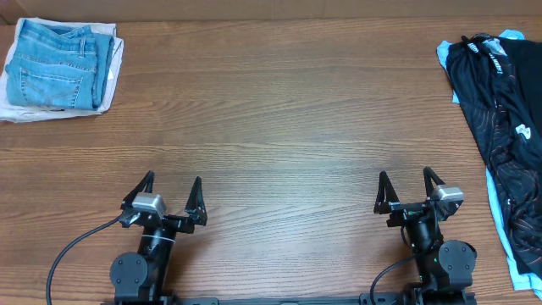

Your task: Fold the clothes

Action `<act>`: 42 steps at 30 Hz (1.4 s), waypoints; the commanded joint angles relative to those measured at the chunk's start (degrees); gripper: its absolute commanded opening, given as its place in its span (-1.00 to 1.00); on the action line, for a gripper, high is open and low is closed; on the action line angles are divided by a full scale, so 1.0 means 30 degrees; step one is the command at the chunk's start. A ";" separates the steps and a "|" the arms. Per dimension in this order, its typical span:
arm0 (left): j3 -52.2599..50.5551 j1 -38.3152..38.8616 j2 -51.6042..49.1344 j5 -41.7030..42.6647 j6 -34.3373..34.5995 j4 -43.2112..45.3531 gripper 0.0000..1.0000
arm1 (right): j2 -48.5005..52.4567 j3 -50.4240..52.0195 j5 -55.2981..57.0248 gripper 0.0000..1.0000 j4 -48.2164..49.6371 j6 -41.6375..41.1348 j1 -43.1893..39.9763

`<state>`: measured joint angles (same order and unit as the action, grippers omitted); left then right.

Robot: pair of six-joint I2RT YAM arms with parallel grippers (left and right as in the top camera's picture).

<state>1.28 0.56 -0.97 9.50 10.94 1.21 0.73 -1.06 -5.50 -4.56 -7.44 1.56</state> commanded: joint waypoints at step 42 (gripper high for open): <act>-0.0335 -0.1180 0.0240 -0.0685 -0.3876 -0.1654 1.00 | -0.0168 0.0204 0.0255 1.00 0.0051 0.0138 0.0102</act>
<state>0.67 -2.68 -0.91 8.27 0.82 -3.75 0.73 -1.06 -5.52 -4.56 -7.44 1.54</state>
